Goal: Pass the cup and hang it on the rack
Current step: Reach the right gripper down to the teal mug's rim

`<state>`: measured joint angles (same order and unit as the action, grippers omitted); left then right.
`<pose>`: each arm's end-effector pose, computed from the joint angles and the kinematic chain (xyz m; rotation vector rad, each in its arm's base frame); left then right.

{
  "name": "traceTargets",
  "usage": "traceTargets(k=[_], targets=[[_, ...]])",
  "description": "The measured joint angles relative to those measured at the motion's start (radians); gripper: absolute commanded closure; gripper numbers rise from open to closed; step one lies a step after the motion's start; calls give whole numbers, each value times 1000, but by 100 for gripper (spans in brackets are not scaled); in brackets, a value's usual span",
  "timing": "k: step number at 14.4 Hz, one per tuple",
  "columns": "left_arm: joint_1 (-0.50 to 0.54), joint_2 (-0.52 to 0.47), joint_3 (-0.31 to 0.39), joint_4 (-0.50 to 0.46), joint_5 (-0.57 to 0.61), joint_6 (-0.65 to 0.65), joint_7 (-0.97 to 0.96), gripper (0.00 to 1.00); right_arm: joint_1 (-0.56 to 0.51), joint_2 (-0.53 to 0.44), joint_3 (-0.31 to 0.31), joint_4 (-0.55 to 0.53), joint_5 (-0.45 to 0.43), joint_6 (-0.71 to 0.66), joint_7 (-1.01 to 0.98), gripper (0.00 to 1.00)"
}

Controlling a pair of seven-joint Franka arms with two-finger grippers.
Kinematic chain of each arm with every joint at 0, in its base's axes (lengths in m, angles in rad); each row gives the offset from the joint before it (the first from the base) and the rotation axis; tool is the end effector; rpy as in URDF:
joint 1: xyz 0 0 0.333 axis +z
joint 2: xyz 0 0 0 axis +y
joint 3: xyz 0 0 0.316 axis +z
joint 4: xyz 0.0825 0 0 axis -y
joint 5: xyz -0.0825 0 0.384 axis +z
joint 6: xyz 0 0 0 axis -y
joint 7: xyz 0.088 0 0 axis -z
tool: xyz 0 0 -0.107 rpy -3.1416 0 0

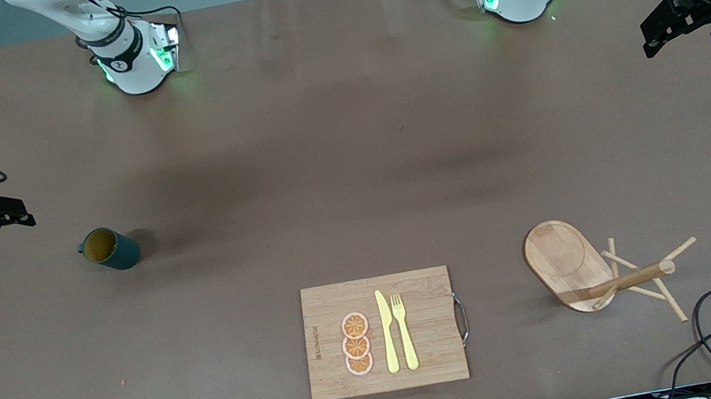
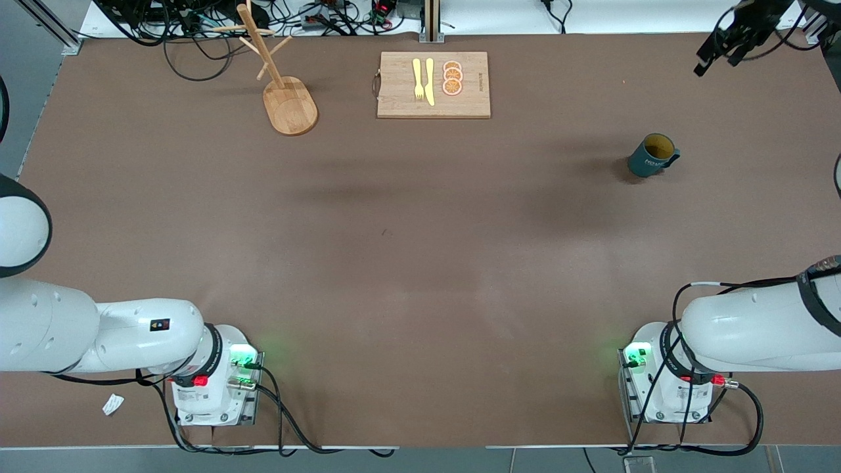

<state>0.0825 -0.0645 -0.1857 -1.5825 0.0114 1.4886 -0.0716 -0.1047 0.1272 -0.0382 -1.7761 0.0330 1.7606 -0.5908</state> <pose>0.5232 -0.0564 0.6462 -3.1151 0.0472 0.0442 0.5783 -0.0794 0.4703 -2.9859 -0.6666 0.1891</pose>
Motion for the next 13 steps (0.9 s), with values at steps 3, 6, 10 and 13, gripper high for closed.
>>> traceTargets(k=[3,6,10,13], targets=[[0,0,0,0,0,0,0,0,-12,85,0,-17,0,79,-206,0],[0,1,0,0,0,0,0,0,-28,154,0,-62,0,206,-361,0],[0,1,0,0,0,0,0,0,-32,178,1,-187,0,400,-484,0],[0,1,0,0,0,0,1,0,-32,183,3,-280,0,519,-524,0]])
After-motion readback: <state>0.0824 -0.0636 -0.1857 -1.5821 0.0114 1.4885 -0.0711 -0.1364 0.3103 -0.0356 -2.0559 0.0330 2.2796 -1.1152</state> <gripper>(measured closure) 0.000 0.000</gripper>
